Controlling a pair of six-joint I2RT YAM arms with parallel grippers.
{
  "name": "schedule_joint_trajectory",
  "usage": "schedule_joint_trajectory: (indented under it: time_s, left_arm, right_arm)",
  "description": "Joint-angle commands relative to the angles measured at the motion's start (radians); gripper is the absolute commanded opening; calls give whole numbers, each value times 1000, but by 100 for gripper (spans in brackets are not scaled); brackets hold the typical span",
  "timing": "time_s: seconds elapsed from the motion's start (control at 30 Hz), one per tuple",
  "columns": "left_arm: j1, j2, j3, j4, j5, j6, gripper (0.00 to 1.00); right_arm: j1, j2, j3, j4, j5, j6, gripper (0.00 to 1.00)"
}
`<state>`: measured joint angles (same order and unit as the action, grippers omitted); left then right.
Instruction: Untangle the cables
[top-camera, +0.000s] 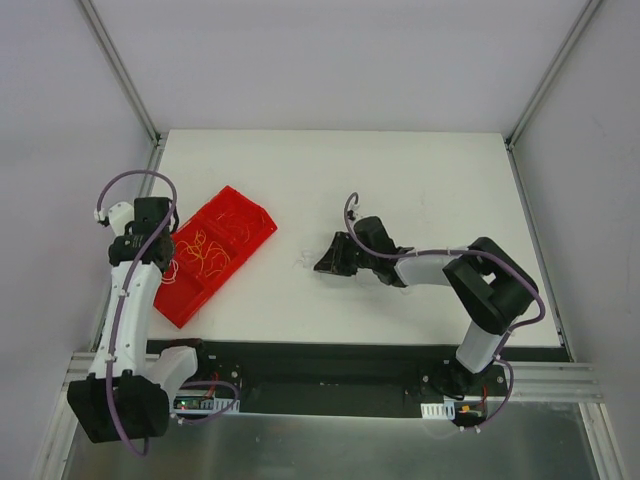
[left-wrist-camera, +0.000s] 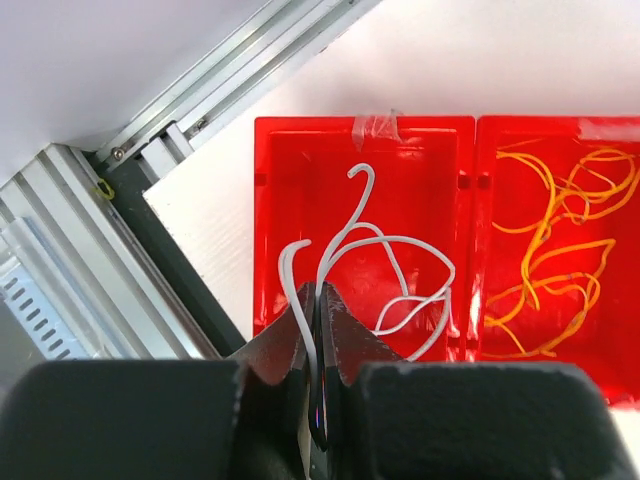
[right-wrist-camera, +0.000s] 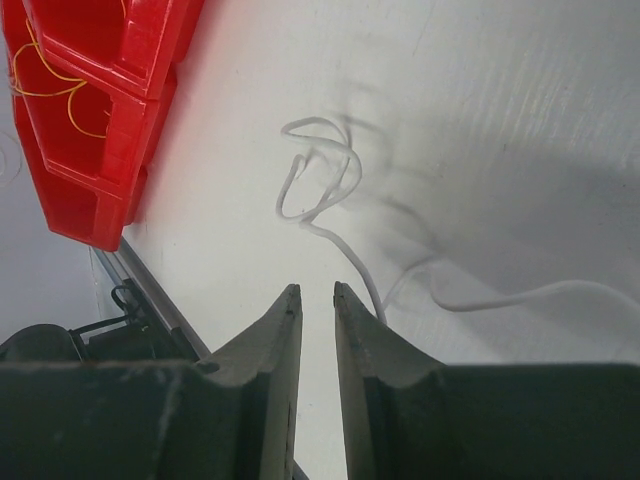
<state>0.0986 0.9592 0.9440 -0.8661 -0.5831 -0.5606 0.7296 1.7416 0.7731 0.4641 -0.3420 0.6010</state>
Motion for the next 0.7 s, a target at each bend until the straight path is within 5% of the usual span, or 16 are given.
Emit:
schedule_joint_trajectory:
  time_s: [0.0,0.27,0.4,0.5,0.67]
  left_arm:
    - [21,91,-53,67,-80,-47,0]
    - [27,119,-146,99,-29,-168,4]
    - [27,14,-163,105,-40,-165,67]
    - [26,-52,-123,108,-5,-121,83]
    - [-23,-138,-97,168,234,-68,93]
  right_arm:
    - [-15,-30,-21,74,-31,17,22]
    - [-27,-33,-43,103,-51,28,22]
    - [-29,-19,-32,107,-60,33,22]
    - [-27,-5,-21,107,-68,39,22]
    - [-19,-19,-26,114,-63,22,22]
